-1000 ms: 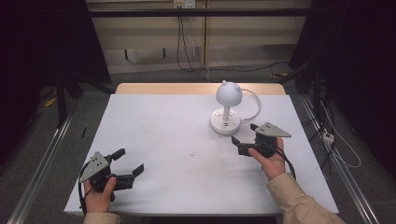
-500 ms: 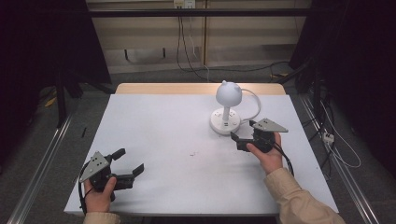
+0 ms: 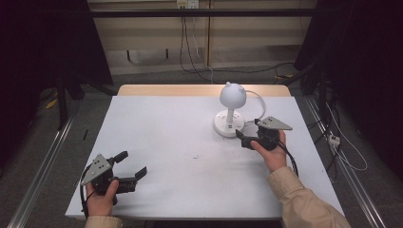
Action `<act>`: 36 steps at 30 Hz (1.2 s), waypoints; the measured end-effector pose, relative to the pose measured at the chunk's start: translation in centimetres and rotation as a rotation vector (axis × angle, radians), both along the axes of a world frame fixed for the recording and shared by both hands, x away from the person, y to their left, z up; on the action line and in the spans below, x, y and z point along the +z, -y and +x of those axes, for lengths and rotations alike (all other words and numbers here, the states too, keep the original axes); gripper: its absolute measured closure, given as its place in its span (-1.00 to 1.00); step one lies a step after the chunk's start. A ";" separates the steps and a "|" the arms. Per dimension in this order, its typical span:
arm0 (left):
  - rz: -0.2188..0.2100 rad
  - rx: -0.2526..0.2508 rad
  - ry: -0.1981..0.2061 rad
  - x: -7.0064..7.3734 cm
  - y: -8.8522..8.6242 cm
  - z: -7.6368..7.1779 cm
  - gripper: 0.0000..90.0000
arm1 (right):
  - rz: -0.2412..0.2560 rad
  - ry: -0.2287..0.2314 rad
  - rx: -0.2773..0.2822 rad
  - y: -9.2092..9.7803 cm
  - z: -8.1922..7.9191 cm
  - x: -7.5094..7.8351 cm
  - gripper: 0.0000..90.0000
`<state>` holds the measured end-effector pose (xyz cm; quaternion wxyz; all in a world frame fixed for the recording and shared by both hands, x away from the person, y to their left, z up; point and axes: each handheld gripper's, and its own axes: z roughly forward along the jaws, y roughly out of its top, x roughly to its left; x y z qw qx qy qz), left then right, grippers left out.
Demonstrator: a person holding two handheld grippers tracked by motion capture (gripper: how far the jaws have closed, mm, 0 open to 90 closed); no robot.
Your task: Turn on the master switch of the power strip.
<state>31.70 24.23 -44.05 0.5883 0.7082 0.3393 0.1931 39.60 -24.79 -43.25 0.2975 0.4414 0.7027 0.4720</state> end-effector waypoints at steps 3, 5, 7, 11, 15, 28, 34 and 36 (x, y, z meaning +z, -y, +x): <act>0.001 -0.001 0.000 0.0 0.0 0.0 -0.91 | -0.002 -0.002 -0.002 0.0 0.2 0.0 -0.73; 0.000 -0.002 -0.001 0.0 0.1 0.0 -0.91 | -0.001 -0.002 -0.004 0.0 0.3 0.0 -0.72; 0.000 -0.001 0.000 0.0 0.1 0.0 -0.91 | -0.004 0.001 -0.003 -0.1 0.4 0.1 -0.71; 0.000 -0.002 -0.003 0.0 0.1 0.0 -0.91 | -0.010 0.002 0.002 -0.2 0.6 0.1 -0.69; 0.002 -0.003 0.000 0.0 0.1 0.1 -0.91 | -0.011 0.003 0.002 -0.2 0.8 0.2 -0.67; 0.001 -0.003 -0.001 0.0 0.1 0.1 -0.91 | 0.000 0.007 -0.018 0.2 1.4 0.3 -0.30; 0.000 -0.003 0.000 0.0 0.1 0.1 -0.91 | 0.018 -0.008 -0.031 0.7 1.8 0.0 0.04; 0.002 -0.005 -0.001 0.0 0.2 0.1 -0.91 | 0.018 -0.013 -0.030 0.7 1.9 -0.1 0.18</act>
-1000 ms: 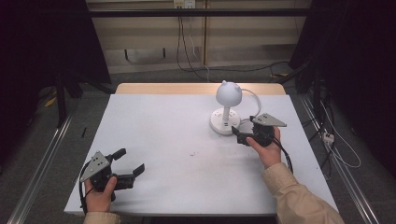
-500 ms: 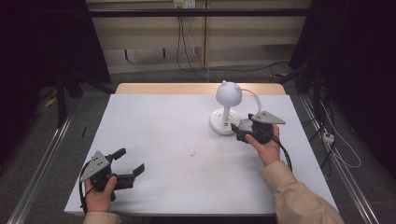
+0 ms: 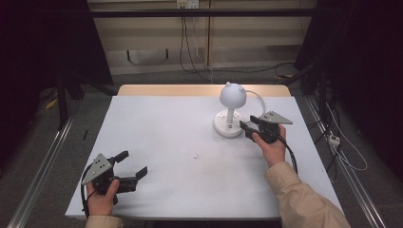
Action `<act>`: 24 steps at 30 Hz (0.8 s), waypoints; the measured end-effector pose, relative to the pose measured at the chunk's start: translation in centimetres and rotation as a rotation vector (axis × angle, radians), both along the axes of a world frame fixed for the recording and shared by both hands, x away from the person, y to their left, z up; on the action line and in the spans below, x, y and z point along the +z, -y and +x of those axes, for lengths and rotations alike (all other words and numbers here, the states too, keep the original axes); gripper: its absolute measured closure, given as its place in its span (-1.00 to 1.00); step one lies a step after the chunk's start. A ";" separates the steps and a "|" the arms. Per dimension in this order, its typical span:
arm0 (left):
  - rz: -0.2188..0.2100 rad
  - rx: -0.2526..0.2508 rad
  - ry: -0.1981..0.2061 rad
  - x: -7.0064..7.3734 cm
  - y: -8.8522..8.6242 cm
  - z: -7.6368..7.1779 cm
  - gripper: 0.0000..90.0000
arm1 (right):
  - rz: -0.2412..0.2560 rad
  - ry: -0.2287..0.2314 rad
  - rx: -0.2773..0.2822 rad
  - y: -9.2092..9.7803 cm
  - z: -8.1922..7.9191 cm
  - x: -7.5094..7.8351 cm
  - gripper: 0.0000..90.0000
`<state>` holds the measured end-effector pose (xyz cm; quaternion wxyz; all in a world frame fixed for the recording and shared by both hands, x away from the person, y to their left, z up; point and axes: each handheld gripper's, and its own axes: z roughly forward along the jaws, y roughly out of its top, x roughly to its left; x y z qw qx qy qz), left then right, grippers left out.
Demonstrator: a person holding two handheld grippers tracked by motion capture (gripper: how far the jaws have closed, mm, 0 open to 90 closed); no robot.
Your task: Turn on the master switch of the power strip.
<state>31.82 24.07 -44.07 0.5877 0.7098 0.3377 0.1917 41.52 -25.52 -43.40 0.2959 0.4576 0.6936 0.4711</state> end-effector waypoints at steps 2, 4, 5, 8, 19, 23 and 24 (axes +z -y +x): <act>-0.003 0.001 0.000 0.0 0.0 0.0 -0.91 | -0.006 -0.001 0.012 0.0 0.1 0.0 0.27; -0.003 0.001 0.002 0.0 0.0 0.0 -0.91 | -0.011 -0.002 0.022 -0.2 0.2 0.0 0.33; -0.003 0.001 0.001 0.0 0.0 0.0 -0.91 | -0.014 0.000 0.026 -0.3 0.3 0.1 0.36; -0.004 0.001 -0.001 0.0 0.0 0.0 -0.91 | -0.017 -0.002 0.039 -0.6 0.5 0.2 0.46; 0.001 -0.001 0.002 0.0 0.0 0.1 -0.91 | -0.005 -0.018 0.044 -0.7 1.1 0.1 0.69; 0.001 -0.002 -0.001 0.0 0.0 0.1 -0.91 | -0.001 -0.021 0.040 -0.5 1.3 -0.1 0.74; 0.002 -0.003 -0.001 0.0 0.0 0.1 -0.91 | 0.001 -0.024 0.039 -0.5 1.3 -0.1 0.74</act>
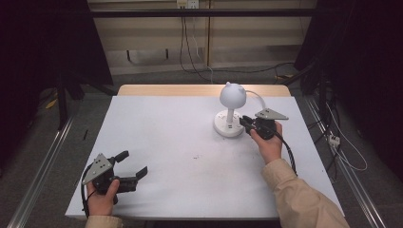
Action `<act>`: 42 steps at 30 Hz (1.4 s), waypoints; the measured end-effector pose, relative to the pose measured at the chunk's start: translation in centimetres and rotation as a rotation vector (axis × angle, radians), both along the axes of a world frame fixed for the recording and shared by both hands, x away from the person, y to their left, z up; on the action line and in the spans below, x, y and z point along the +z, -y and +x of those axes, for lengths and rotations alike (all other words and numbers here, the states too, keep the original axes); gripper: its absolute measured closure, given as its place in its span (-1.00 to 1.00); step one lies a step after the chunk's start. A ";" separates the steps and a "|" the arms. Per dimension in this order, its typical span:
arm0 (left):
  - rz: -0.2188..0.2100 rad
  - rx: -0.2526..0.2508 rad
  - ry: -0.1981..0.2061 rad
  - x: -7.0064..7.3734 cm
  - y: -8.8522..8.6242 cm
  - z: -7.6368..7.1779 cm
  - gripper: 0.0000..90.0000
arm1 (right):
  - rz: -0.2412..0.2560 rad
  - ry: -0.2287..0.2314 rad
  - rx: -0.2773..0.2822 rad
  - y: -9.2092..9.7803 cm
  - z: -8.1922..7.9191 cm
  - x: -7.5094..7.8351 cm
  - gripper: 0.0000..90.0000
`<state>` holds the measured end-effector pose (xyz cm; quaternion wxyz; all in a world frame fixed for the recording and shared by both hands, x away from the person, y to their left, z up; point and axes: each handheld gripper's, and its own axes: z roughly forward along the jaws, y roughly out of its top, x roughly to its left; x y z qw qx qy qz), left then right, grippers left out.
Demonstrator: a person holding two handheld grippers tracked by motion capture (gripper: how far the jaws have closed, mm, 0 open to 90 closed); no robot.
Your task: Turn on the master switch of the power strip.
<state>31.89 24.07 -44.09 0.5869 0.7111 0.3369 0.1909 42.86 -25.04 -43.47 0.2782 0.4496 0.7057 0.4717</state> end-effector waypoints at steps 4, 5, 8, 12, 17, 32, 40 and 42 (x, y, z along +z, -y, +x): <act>-0.002 0.000 0.000 0.0 0.0 0.0 -0.91 | 0.002 -0.006 0.003 0.0 0.2 0.0 0.78; 0.000 -0.001 0.000 0.0 0.0 0.0 -0.91 | 0.003 -0.006 0.005 0.0 0.2 0.0 0.79; 0.000 -0.002 0.000 0.0 0.0 0.0 -0.91 | 0.000 -0.010 0.010 -0.1 0.4 0.0 0.82; 0.000 0.000 0.000 0.0 0.0 0.0 -0.91 | -0.001 -0.016 0.018 -0.3 0.5 0.0 0.88; -0.005 0.000 0.000 0.0 0.0 0.0 -0.91 | -0.004 -0.022 0.022 -0.4 0.7 -0.2 0.93; 0.002 -0.004 0.000 0.0 0.1 0.1 -0.91 | 0.013 -0.057 0.037 -0.5 0.9 -0.7 1.00; 0.001 -0.003 -0.002 -0.1 0.1 0.1 -0.91 | 0.003 -0.068 0.042 -0.7 1.2 -0.7 1.00; 0.001 -0.003 -0.002 -0.1 0.1 0.1 -0.91 | -0.004 -0.073 0.042 -0.7 1.2 -0.8 1.00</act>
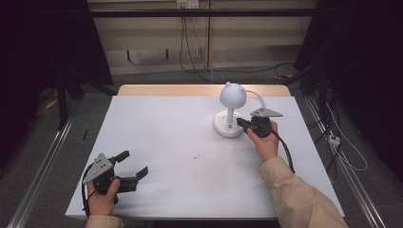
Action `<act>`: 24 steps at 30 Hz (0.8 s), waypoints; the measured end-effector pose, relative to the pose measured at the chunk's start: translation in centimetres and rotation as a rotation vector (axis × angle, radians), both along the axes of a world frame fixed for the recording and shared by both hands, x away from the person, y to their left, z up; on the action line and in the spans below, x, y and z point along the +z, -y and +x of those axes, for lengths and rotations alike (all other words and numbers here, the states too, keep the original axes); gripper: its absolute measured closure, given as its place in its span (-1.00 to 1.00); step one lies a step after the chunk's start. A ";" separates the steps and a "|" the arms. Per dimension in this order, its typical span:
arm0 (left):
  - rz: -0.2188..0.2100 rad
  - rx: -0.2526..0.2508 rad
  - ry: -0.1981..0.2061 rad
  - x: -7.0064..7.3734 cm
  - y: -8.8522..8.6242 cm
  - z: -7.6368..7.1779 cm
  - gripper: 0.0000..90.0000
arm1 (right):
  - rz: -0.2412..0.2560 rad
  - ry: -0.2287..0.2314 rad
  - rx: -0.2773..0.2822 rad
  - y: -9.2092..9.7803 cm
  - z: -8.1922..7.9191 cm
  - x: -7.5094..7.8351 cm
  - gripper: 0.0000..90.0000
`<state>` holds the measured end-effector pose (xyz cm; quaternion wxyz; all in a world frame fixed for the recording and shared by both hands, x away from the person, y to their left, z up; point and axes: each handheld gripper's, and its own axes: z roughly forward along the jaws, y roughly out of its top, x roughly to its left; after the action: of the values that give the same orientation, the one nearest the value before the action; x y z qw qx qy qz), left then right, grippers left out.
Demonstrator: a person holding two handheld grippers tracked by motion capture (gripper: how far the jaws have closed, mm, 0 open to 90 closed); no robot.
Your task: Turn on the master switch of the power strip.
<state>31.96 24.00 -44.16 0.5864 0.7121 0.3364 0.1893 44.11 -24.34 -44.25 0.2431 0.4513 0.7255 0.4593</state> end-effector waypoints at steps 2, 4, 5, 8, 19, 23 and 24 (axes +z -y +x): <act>-0.001 0.001 0.001 0.0 0.0 0.0 -0.91 | -0.007 -0.003 -0.002 0.0 0.0 -0.1 1.00; 0.002 0.001 0.003 0.0 -0.1 0.0 -0.91 | -0.019 -0.004 -0.008 0.0 0.1 -0.2 1.00; 0.000 0.002 0.001 0.0 -0.1 0.0 -0.91 | -0.020 -0.005 -0.008 0.0 0.1 -0.3 1.00; 0.003 0.000 -0.001 0.0 -0.1 0.0 -0.91 | -0.038 -0.008 -0.011 0.0 0.1 -0.4 1.00; 0.003 0.000 0.003 0.0 -0.1 0.0 -0.91 | -0.054 -0.011 -0.023 0.0 0.4 -1.0 1.00; 0.005 0.000 0.003 0.0 -0.2 0.0 -0.91 | -0.049 -0.011 -0.027 0.1 0.5 -1.0 1.00; 0.003 0.000 0.003 0.1 -0.2 0.0 -0.91 | -0.051 -0.010 -0.027 0.1 0.5 -1.0 1.00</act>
<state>31.91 24.18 -44.11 0.5860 0.7125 0.3353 0.1910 44.62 -24.45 -45.28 0.2571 0.4567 0.7322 0.4351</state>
